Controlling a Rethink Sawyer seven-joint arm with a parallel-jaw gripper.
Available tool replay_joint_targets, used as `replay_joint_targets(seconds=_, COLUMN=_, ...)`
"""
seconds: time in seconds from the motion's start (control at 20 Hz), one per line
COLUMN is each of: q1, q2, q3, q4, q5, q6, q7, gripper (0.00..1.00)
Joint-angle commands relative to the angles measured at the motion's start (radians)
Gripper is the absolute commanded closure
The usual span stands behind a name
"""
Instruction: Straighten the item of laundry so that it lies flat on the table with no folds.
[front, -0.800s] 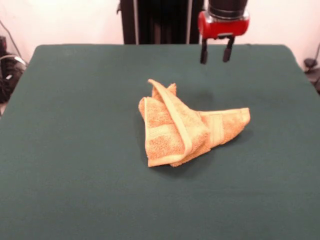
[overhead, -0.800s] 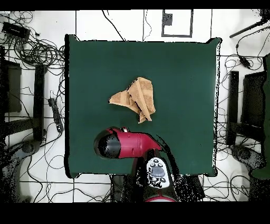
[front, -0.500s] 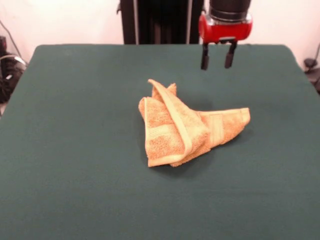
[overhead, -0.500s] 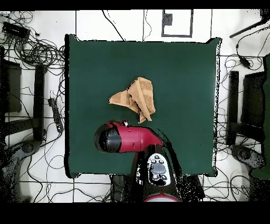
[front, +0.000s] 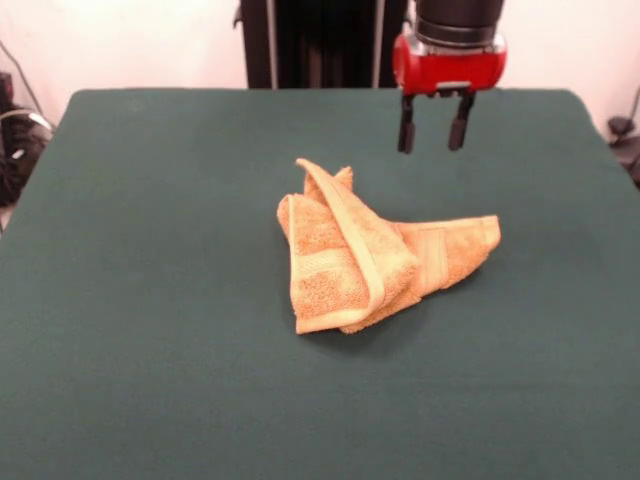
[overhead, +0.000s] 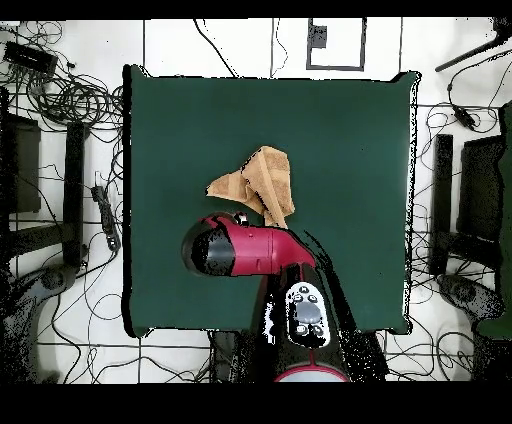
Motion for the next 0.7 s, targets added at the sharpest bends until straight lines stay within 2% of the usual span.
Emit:
replay_joint_targets(seconds=0.05, q1=-0.021, q2=0.018, q3=0.107, q4=-0.054, q5=0.015, q6=0.107, q7=0.076, gripper=0.00)
replay_joint_targets(seconds=0.35, q1=-0.035, q2=0.025, q3=0.127, q4=-0.078, q5=-0.001, q6=0.117, q7=0.040, gripper=0.00)
replay_joint_targets(seconds=0.7, q1=-0.071, q2=0.023, q3=0.181, q4=-0.106, q5=-0.066, q6=0.137, q7=-0.069, gripper=0.00)
